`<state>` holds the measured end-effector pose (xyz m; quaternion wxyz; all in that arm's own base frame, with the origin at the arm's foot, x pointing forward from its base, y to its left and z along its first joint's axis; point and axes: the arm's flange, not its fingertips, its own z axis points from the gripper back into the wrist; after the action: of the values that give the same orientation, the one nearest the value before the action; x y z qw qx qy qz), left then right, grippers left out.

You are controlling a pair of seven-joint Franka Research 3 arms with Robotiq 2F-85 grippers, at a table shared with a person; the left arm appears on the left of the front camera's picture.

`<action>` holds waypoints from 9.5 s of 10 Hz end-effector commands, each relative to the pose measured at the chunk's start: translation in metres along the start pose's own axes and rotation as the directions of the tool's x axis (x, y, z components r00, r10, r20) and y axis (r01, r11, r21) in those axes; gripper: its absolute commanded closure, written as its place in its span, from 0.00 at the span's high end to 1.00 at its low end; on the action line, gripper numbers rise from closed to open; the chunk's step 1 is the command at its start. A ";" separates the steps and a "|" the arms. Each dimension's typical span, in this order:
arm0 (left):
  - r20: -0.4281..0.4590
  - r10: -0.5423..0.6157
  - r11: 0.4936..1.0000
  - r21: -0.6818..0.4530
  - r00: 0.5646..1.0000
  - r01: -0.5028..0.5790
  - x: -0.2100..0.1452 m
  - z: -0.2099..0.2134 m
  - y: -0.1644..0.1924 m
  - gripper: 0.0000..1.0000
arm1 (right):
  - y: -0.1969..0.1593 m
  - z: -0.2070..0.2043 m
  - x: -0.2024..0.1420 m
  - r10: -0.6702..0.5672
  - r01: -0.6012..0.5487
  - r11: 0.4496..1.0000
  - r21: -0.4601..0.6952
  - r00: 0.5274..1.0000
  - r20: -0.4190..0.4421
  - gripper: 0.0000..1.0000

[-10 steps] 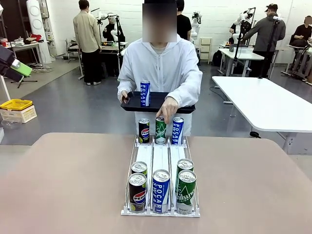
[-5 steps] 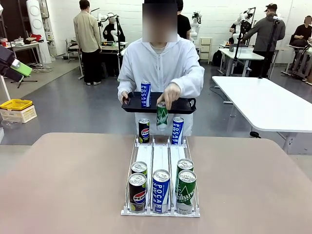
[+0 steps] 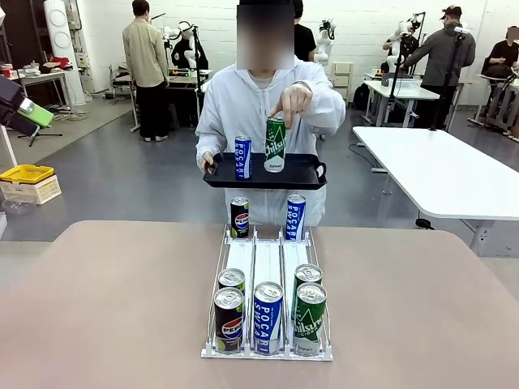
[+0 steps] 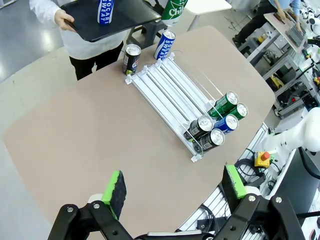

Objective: Retrieve and hand over the desired beverage to the person.
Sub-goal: Pick up another can of the same type that the person held from the Automatic Can Dispenser.

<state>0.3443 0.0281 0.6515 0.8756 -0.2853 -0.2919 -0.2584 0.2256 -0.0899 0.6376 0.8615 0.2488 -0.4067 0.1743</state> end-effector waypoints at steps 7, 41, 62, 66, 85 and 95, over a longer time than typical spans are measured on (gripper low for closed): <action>0.002 0.003 1.000 0.000 1.000 -0.003 0.000 0.001 0.002 1.00 | 0.000 -0.001 0.001 -0.003 0.003 1.000 0.000 1.000 -0.001 1.00; 0.002 0.003 1.000 0.000 1.000 -0.003 0.000 0.001 0.002 1.00 | 0.156 -0.312 -0.003 -0.424 0.197 0.866 -0.459 0.775 -0.469 1.00; 0.002 0.003 1.000 0.000 1.000 -0.003 0.000 0.001 0.002 1.00 | 0.215 -0.386 -0.060 -0.373 0.046 0.877 -0.478 0.692 -0.618 1.00; 0.002 0.003 1.000 0.000 1.000 -0.003 0.000 0.001 0.002 1.00 | 0.211 -0.399 -0.062 -0.409 0.069 0.863 -0.501 0.678 -0.611 1.00; 0.002 0.003 1.000 0.000 1.000 -0.003 0.000 0.001 0.002 1.00 | 0.196 -0.424 -0.070 -0.363 0.014 0.884 -0.468 0.651 -0.667 0.16; 0.002 0.003 1.000 0.000 1.000 -0.003 0.000 0.001 0.002 1.00 | 0.309 -0.290 0.041 -0.408 0.079 0.843 -0.533 0.738 -0.537 0.50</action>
<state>0.3449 0.0289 0.6515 0.8760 -0.2851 -0.2917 -0.2575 0.2648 0.3241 0.5754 0.9962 0.0114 -0.0656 0.0555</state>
